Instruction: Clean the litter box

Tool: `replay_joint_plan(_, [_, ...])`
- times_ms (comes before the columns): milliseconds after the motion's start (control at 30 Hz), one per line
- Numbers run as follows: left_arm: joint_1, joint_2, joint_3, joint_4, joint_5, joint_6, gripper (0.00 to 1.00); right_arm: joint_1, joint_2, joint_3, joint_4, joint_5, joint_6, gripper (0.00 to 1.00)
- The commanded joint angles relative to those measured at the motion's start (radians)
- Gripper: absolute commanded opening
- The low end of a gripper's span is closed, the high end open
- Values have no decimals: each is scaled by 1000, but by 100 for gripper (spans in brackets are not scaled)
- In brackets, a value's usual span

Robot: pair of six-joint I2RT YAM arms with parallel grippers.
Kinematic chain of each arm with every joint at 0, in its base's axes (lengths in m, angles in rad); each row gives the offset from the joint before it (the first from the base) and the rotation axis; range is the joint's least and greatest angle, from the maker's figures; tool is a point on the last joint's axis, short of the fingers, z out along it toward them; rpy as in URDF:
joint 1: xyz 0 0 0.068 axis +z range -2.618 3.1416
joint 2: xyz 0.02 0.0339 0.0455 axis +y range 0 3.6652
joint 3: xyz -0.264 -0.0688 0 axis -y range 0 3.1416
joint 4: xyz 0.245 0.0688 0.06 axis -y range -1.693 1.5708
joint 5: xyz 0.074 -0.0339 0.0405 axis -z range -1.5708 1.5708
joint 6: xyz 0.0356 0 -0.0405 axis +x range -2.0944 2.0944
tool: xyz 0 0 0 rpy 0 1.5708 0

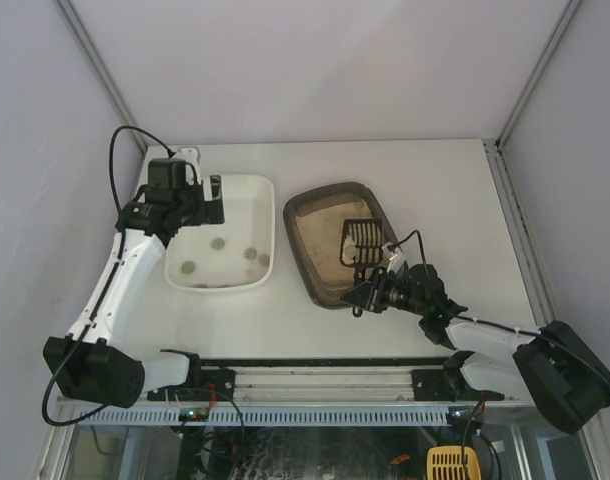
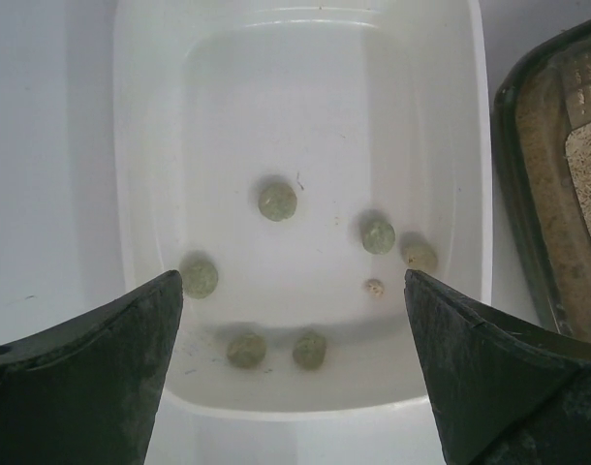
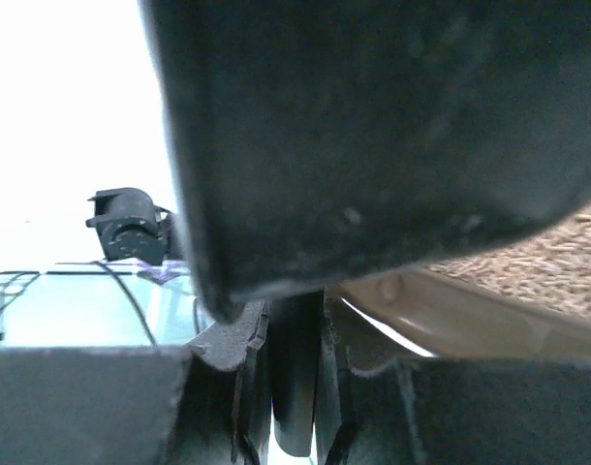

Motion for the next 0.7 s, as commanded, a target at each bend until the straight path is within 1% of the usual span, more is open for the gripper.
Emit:
replay_joint_plan(0, [-19, -34, -12, 59, -82, 40, 100, 30, 81, 61, 77, -41, 37, 0])
replay_joint_plan(67, [-22, -35, -17, 67, -93, 44, 100, -22, 74, 15, 183, -39, 106, 0])
replay_joint_plan(100, [-24, -37, -18, 68, -96, 45, 100, -43, 63, 1, 209, -23, 126, 0])
replay_joint_plan(133, [-24, -40, -20, 68, -98, 47, 100, -37, 54, 23, 163, -9, 100, 0])
replay_joint_plan(200, [-23, -42, -23, 68, -102, 51, 100, 43, 56, 130, -28, 15, -12, 0])
replay_joint_plan(233, [-24, -40, -23, 68, -104, 52, 100, 61, 58, 154, -64, 9, -33, 0])
replay_joint_plan(267, [-23, -38, -22, 68, -106, 53, 100, 38, 49, 146, -54, -7, -16, 0])
replay_joint_plan(333, [-24, -37, -22, 68, -98, 53, 100, -50, 20, 96, 3, -14, 42, 0])
replay_joint_plan(367, [-24, -37, -20, 67, -92, 52, 100, -56, 16, 102, -38, -1, 30, 0])
replay_joint_plan(400, [-23, -35, -19, 65, -86, 53, 100, -14, 30, 172, -137, 7, -32, 0])
replay_joint_plan(433, [-24, -32, -16, 61, -84, 53, 100, 29, 52, 207, -200, 3, -72, 0])
replay_joint_plan(467, [-23, -29, -12, 57, -80, 53, 100, 43, 75, 235, -203, -36, -70, 0])
replay_joint_plan(500, [-25, -25, -9, 54, -77, 53, 100, 15, 82, 220, -161, -72, -38, 0])
replay_joint_plan(567, [-24, -22, -4, 50, -64, 52, 100, -72, 70, 135, -4, -93, 74, 0])
replay_joint_plan(600, [-24, -23, -4, 50, -59, 52, 100, -81, 74, 128, 25, -91, 88, 0])
replay_joint_plan(667, [-23, -21, -4, 47, -55, 51, 100, -8, 108, 209, -97, -78, 19, 0])
